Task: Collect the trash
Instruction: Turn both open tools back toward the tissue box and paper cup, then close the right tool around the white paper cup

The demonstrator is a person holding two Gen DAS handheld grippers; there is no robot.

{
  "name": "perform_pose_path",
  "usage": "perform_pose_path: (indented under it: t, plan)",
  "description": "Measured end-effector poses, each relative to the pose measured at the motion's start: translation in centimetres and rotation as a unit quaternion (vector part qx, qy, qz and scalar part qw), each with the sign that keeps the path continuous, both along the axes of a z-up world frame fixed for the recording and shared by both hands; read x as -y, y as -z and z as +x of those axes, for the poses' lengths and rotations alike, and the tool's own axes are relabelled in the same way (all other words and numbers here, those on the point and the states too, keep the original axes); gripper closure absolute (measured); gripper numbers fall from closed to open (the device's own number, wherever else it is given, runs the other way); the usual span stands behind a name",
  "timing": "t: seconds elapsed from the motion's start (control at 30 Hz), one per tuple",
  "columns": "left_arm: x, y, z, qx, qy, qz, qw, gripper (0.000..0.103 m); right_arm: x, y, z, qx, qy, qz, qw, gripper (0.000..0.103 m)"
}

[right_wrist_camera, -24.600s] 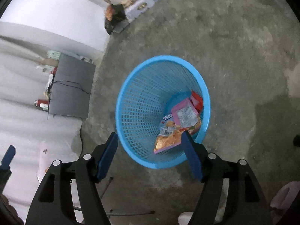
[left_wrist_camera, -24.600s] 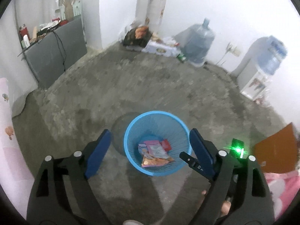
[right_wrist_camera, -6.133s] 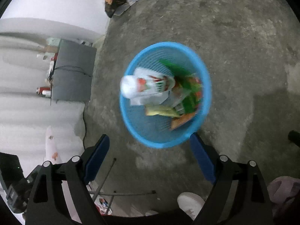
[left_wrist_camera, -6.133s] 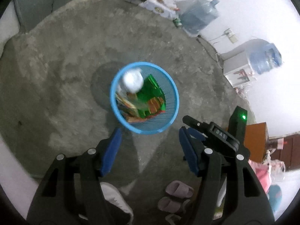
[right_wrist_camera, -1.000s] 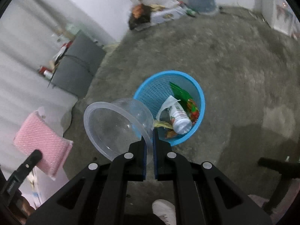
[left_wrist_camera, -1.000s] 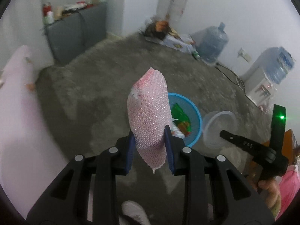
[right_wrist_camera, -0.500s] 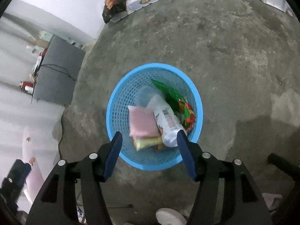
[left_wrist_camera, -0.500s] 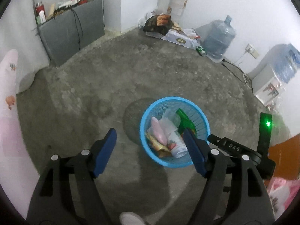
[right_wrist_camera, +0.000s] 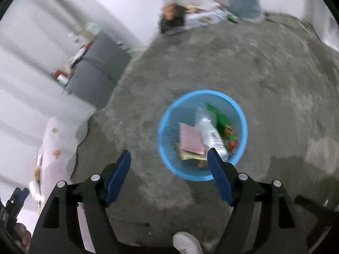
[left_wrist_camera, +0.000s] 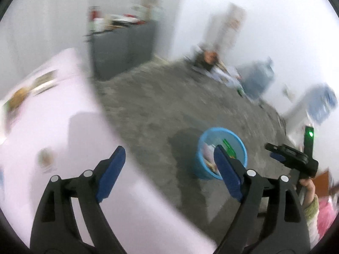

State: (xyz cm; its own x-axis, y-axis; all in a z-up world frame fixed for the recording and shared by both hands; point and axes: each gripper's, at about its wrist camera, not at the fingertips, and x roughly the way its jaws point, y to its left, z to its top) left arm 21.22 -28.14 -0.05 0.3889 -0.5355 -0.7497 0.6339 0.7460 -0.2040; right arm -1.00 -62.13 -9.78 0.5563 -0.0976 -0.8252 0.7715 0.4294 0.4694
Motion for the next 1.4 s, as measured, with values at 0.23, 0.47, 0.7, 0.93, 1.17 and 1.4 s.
perform_pose_path:
  t: [0.23,0.47,0.7,0.93,1.17,1.4]
  plan:
    - [-20.0,-0.8,3.4,-0.004,-0.197,-0.060,0.9785,0.020,-7.0,-8.2,8.8,0.040,-0.136,-0.050,0.989,0.030]
    - [-37.0,2.6,7.6,-0.114,-0.394,-0.158,0.8984,0.018,-18.6,-14.1,21.0,0.077,-0.285,-0.058,0.954,0.020]
    - [-42.2,5.5,10.5,-0.163,-0.440,-0.223,0.8547,0.015,-30.6,-16.3,33.1,0.093,-0.385,-0.022,0.918,0.019]
    - [-41.9,7.3,13.4,-0.182,-0.474,-0.172,0.8441,0.014,-38.2,-16.7,40.1,0.076,-0.414,-0.022,0.907,0.019]
    - [-41.0,8.0,15.8,-0.161,-0.472,-0.110,0.8595,0.013,-39.9,-15.2,43.7,0.043,-0.399,-0.023,0.915,0.019]
    - [-38.7,8.0,17.0,-0.116,-0.438,-0.024,0.8913,0.013,-41.7,-12.3,47.9,0.007,-0.405,0.001,0.914,0.019]
